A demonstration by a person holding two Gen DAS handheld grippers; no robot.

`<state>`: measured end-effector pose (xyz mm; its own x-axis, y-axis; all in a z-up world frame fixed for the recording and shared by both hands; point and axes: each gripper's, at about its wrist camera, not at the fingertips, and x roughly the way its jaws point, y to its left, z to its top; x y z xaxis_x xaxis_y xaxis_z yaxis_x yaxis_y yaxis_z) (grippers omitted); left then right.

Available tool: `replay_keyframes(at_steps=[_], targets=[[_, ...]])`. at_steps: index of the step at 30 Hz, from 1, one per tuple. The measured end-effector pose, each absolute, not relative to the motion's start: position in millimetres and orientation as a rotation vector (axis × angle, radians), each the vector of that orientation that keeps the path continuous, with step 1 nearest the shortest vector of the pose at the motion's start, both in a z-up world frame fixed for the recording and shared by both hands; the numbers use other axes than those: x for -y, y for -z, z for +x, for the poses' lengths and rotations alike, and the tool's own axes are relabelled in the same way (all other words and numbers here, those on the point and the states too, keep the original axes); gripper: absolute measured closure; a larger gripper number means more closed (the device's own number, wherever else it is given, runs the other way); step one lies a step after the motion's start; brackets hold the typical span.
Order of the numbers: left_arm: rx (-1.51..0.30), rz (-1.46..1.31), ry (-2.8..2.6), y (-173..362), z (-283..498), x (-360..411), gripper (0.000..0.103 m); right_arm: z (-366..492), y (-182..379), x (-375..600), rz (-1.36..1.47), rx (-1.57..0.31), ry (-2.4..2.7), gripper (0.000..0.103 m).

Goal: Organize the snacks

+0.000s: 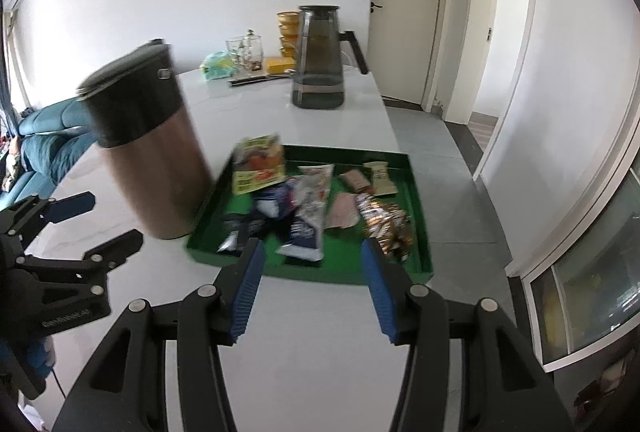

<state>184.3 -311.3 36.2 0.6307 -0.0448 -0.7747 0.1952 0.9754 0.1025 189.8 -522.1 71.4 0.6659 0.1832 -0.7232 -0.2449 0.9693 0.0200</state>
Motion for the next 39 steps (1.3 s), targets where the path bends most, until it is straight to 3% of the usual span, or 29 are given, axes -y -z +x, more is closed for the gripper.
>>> replay_keyframes(at_steps=[4, 6, 24, 25, 27, 28, 39], targets=[[-0.863, 0.164, 0.129, -41, 165, 291, 0.02, 169, -80, 499, -0.091, -0.796, -0.267, 0.044], [-0.866, 0.151, 0.127, -41, 157, 281, 0.02, 159, -81, 486, -0.104, -0.795, -0.284, 0.036], [-0.837, 0.161, 0.142, -40, 118, 249, 0.02, 117, -58, 452, -0.104, -0.851, -0.298, 0.035], [-0.836, 0.163, 0.144, -40, 117, 248, 0.02, 116, -56, 452, -0.1, -0.854, -0.293, 0.033], [-0.838, 0.164, 0.151, -40, 115, 247, 0.02, 113, -53, 453, -0.089, -0.859, -0.284, 0.003], [-0.839, 0.164, 0.154, -39, 115, 247, 0.02, 112, -52, 453, -0.084, -0.859, -0.28, 0.0], [-0.855, 0.174, 0.191, -35, 104, 236, 0.02, 101, -46, 450, -0.065, -0.859, -0.243, 0.0]])
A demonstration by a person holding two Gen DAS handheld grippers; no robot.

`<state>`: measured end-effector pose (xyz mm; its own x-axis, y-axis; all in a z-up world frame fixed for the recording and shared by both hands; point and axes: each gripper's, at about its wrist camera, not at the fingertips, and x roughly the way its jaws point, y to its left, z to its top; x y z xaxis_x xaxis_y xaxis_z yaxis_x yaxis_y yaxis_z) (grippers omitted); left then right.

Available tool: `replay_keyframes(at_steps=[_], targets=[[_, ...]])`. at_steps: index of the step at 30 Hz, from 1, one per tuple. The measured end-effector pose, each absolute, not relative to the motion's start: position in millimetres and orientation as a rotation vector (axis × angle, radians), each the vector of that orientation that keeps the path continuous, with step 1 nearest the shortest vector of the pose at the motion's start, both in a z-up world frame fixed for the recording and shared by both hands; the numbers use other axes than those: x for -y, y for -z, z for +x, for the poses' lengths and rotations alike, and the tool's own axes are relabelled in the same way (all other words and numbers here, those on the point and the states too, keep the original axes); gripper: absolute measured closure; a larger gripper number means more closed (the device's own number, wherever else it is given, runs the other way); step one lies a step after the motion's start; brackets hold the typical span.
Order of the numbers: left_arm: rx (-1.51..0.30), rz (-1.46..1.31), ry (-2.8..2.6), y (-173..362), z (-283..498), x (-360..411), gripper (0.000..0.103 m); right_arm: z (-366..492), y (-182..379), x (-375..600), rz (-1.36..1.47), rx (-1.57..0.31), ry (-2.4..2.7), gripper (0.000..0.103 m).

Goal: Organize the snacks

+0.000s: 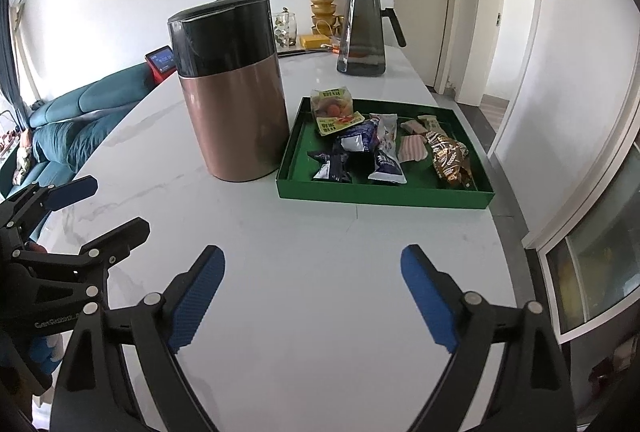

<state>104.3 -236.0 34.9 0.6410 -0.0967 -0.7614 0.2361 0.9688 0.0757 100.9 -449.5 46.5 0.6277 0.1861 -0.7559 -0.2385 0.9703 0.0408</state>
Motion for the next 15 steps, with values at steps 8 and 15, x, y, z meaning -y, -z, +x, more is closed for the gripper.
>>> replay_keyframes(at_steps=[8, 15], targets=[[-0.861, 0.173, 0.203, -34, 101, 229, 0.02, 92, -49, 441, -0.099, -0.842, -0.222, 0.0], [-0.86, 0.172, 0.208, -35, 98, 220, 0.02, 88, -52, 435, -0.105, -0.837, -0.222, 0.0]])
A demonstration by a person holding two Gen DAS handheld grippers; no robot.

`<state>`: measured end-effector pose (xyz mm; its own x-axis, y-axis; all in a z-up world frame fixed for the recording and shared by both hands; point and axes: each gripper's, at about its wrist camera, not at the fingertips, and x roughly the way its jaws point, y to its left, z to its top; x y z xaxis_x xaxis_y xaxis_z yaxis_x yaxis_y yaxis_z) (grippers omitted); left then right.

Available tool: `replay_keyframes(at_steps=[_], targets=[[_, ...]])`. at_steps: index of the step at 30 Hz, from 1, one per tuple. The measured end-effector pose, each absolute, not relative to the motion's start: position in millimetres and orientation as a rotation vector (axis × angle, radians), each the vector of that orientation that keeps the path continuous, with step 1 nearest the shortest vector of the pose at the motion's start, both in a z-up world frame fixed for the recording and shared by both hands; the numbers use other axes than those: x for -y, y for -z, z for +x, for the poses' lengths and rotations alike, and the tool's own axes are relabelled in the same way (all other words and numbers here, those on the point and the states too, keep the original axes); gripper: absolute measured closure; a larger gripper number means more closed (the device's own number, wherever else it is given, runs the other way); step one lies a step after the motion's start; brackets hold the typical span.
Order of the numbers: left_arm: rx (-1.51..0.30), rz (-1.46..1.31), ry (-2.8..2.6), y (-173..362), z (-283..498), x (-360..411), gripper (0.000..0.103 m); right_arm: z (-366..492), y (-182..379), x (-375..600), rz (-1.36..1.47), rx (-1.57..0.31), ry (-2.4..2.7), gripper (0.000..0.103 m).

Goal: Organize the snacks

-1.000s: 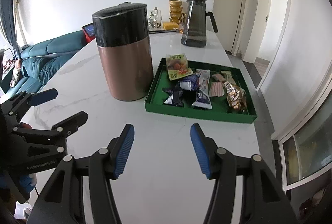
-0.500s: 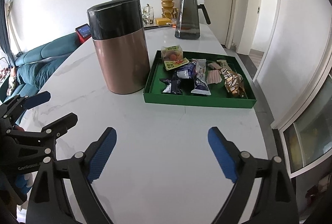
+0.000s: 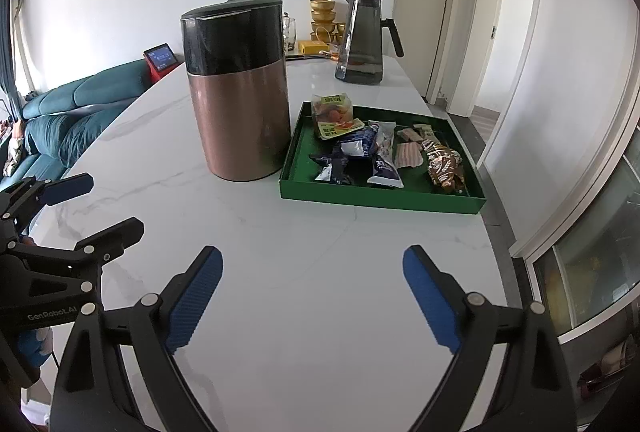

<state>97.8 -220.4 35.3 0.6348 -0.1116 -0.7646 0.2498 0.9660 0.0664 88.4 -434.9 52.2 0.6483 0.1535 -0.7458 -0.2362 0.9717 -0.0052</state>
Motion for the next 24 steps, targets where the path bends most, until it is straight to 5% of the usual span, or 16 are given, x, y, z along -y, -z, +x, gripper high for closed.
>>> replay_keyframes(at_steps=[24], targets=[[-0.9, 0.199, 0.259, -22, 112, 228, 0.02, 99, -54, 448, -0.09, -0.835, -0.158, 0.0]])
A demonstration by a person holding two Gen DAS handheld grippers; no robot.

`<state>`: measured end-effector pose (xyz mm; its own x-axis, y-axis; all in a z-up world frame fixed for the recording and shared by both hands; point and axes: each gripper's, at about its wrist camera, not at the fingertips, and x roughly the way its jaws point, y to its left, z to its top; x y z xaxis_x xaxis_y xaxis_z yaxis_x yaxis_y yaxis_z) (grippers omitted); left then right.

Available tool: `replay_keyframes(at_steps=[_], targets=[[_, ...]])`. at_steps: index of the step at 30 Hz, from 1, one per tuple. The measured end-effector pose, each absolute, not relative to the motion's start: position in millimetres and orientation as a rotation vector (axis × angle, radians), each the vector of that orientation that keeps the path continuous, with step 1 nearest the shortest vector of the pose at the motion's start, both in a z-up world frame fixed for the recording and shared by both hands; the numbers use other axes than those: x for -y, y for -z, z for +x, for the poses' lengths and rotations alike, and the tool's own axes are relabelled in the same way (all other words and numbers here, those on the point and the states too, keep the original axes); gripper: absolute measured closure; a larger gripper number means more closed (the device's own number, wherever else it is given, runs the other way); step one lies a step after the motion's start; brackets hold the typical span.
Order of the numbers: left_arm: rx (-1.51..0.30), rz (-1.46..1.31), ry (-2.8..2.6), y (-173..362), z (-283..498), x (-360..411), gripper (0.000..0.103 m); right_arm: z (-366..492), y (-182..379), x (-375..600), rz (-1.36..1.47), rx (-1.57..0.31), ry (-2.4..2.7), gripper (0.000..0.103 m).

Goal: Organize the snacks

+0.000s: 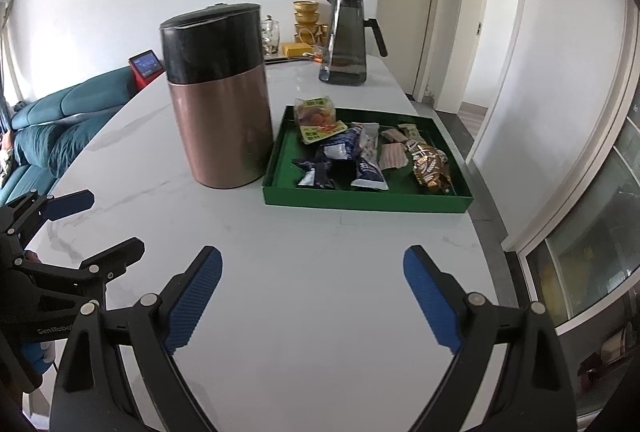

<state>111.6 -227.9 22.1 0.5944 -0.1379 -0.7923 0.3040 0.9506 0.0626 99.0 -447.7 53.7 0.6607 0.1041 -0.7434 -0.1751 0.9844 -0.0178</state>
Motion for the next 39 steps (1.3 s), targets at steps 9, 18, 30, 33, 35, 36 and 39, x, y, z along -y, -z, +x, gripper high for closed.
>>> replay_keyframes(at_steps=[9, 18, 30, 33, 35, 36, 39], targets=[[-0.939, 0.223, 0.259, -6, 129, 237, 0.02, 121, -46, 458, -0.102, -0.854, -0.138, 0.0], [-0.96, 0.247, 0.227, 2, 145, 226, 0.02, 137, -28, 472, -0.091, -0.89, -0.108, 0.0], [-0.998, 0.257, 0.215, 15, 162, 213, 0.02, 148, -14, 498, -0.089, -0.922, -0.047, 0.0], [-1.004, 0.251, 0.223, 17, 164, 214, 0.02, 150, -12, 502, -0.092, -0.926, -0.035, 0.0], [-1.008, 0.248, 0.235, 18, 165, 217, 0.02, 150, -11, 505, -0.091, -0.928, -0.029, 0.0], [-1.01, 0.248, 0.239, 19, 166, 219, 0.02, 150, -10, 506, -0.091, -0.928, -0.025, 0.0], [-1.014, 0.249, 0.255, 22, 168, 225, 0.02, 150, -9, 510, -0.089, -0.93, -0.019, 0.0]])
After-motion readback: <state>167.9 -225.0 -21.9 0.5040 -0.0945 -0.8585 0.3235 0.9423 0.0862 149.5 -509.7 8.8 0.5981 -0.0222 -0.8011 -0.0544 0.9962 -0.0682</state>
